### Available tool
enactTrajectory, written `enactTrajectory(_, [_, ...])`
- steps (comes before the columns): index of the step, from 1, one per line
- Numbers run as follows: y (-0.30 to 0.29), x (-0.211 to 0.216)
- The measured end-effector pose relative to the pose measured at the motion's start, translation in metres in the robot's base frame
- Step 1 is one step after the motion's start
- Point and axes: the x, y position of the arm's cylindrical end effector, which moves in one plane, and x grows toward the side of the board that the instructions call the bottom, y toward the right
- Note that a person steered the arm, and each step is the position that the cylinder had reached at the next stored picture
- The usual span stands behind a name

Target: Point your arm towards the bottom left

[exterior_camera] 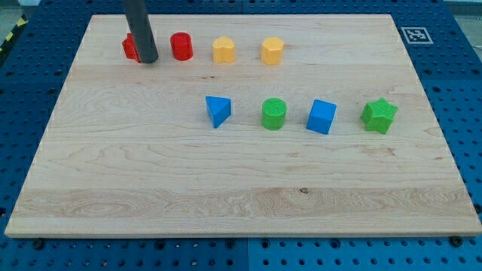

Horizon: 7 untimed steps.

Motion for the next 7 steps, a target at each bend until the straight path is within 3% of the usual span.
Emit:
enactTrajectory(2, [0.000, 0.049])
enactTrajectory(7, [0.037, 0.066])
